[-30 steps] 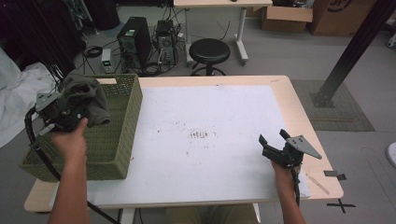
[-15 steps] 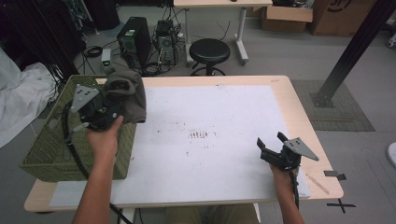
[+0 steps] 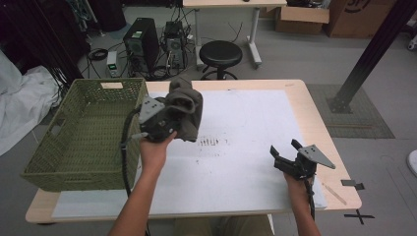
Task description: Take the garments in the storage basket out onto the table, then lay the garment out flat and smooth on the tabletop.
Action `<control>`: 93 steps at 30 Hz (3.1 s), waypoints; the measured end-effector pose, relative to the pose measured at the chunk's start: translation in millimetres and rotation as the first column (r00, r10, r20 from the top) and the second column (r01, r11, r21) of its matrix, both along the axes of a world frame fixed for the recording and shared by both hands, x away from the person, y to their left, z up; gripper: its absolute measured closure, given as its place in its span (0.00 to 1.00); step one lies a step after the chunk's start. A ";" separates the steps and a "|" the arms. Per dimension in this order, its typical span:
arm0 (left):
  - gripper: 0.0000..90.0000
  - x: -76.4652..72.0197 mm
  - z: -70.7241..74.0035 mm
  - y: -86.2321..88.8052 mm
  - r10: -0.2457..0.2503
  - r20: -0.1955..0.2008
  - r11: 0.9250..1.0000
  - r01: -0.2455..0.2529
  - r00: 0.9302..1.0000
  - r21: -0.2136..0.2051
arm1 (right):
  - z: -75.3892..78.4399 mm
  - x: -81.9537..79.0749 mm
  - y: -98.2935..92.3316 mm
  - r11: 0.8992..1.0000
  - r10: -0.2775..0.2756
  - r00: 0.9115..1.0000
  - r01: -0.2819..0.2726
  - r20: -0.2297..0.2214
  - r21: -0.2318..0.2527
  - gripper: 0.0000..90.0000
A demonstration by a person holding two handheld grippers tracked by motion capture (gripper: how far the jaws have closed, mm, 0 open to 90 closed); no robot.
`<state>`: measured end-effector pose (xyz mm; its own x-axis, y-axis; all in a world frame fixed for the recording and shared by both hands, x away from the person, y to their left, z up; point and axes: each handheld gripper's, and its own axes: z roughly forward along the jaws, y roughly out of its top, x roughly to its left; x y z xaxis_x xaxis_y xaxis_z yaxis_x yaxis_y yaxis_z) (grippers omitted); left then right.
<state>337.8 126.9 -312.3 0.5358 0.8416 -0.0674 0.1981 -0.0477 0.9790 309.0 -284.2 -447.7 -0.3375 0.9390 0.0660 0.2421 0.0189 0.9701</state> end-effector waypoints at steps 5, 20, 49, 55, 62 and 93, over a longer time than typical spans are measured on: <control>0.75 1.8 -19.9 -32.9 -0.070 -0.030 0.997 0.071 0.997 0.011 | -0.2 -0.3 -0.4 1.000 0.000 1.000 0.000 0.001 0.006 0.16; 0.70 18.2 -92.2 -107.3 -0.090 -0.224 0.985 0.121 0.970 0.126 | -0.5 -0.7 -1.3 1.000 0.007 1.000 -0.007 0.008 0.011 0.16; 0.18 -16.6 -76.2 3.0 0.185 -0.217 0.982 -0.190 0.958 -0.002 | -0.8 -0.5 -3.3 0.999 0.011 1.000 -0.011 0.007 0.030 0.16; 0.18 -15.7 -78.9 12.2 0.207 -0.215 0.977 -0.214 0.954 -0.009 | -0.8 -0.3 -3.4 0.999 0.013 1.000 -0.013 0.004 0.032 0.16; 0.18 -14.4 -80.1 6.7 0.190 -0.222 0.980 -0.197 0.956 -0.009 | -0.8 -0.5 -3.4 0.999 0.015 1.000 -0.015 0.008 0.030 0.16; 0.31 17.3 -102.2 -27.1 0.062 -0.288 0.998 -0.055 0.956 0.032 | 36.5 -5.0 54.1 0.965 0.194 0.963 -0.222 -0.185 -0.142 0.98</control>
